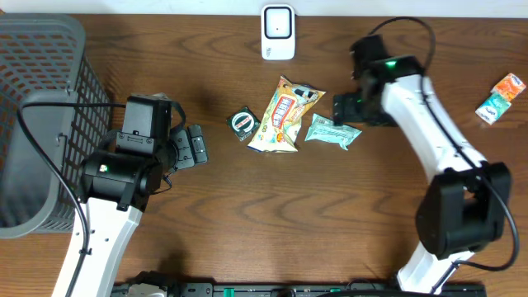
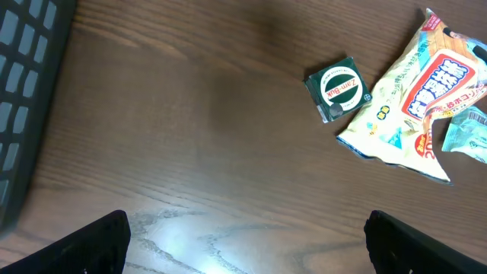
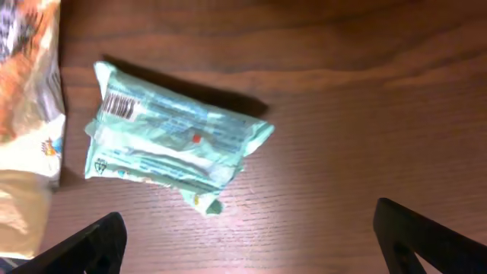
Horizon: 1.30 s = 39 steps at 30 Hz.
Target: Scan the item barcode
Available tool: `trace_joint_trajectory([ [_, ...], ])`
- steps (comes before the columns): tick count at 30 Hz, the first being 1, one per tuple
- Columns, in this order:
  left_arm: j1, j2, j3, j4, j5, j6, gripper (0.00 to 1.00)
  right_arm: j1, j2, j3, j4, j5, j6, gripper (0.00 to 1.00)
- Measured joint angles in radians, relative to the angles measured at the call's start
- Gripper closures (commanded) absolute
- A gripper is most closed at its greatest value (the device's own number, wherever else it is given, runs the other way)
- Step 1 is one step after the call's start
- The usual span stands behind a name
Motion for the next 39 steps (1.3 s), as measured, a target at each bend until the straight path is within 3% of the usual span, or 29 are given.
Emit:
trace_joint_trajectory([
  [9, 0.000, 0.000, 0.000, 0.000, 0.000, 0.000, 0.02, -0.166, 0.001, -0.119, 0.109, -0.344, -0.120, 0.01],
  [14, 0.000, 0.000, 0.000, 0.000, 0.000, 0.000, 0.02, -0.235, 0.001, -0.257, 0.246, -0.542, -0.119, 0.08],
  [26, 0.000, 0.000, 0.000, 0.000, 0.000, 0.000, 0.02, -0.286, 0.003, -0.481, 0.538, -0.704, 0.188, 0.09],
  [34, 0.000, 0.000, 0.000, 0.000, 0.000, 0.000, 0.02, -0.286, 0.003, -0.543, 0.748, -0.736, 0.341, 0.23],
  [39, 0.000, 0.000, 0.000, 0.000, 0.000, 0.000, 0.02, -0.284, 0.002, -0.567, 0.800, -0.745, 0.415, 0.20],
])
